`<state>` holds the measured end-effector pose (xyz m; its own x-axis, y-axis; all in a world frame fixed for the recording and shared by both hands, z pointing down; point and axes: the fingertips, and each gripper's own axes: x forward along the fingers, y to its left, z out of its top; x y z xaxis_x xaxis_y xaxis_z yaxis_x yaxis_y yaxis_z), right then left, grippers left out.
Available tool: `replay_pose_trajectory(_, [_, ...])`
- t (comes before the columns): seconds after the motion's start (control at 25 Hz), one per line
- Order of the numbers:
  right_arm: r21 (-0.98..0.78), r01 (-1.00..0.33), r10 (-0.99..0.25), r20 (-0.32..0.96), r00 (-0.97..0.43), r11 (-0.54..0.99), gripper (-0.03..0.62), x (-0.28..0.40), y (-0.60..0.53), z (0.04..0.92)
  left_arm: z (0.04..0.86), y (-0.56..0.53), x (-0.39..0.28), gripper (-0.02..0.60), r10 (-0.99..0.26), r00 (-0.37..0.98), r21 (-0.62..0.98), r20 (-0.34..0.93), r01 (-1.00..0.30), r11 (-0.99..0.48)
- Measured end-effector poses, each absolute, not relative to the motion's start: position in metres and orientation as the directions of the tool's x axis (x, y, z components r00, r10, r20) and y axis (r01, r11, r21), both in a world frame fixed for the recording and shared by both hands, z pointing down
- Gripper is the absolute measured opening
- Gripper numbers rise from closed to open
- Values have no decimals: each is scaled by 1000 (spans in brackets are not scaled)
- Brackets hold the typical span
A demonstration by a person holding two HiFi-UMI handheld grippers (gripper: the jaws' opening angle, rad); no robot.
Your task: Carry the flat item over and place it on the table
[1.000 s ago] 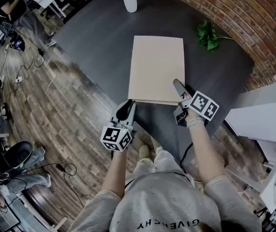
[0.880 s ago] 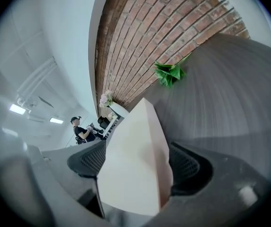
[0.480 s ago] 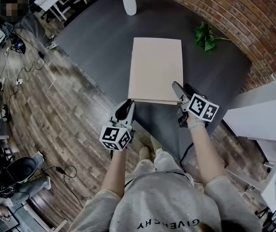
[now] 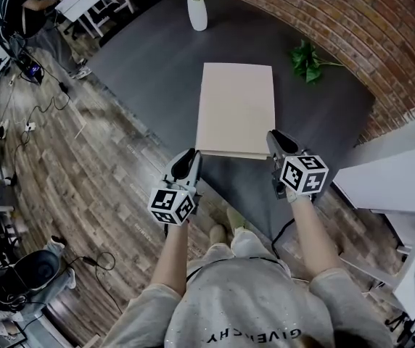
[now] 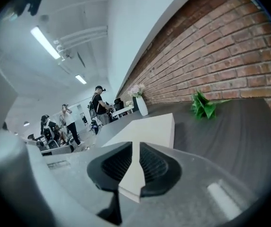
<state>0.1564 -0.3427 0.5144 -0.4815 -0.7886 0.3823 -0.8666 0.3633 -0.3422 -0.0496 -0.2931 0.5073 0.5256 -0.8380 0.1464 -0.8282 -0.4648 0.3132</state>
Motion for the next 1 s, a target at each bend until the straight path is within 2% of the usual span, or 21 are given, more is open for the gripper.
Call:
replay_pose_trajectory(0.12, [-258, -876, -796, 370, -479, 407, 11, 153, -337, 502, 501, -293, -54, 54, -842, 522, 312, 140, -830, -463])
replay_pose_trajectory(0.4, [-127, -863, -803, 323, -501, 488, 0, 145, -323, 477, 488, -294, -59, 54, -854, 503, 298, 130, -842, -451])
replay_pose_trajectory(1.0, [-78, -857, -826, 236, -512, 509, 0, 126, -299, 441, 452, -288, -77, 54, -867, 491, 246, 80, -853, -460])
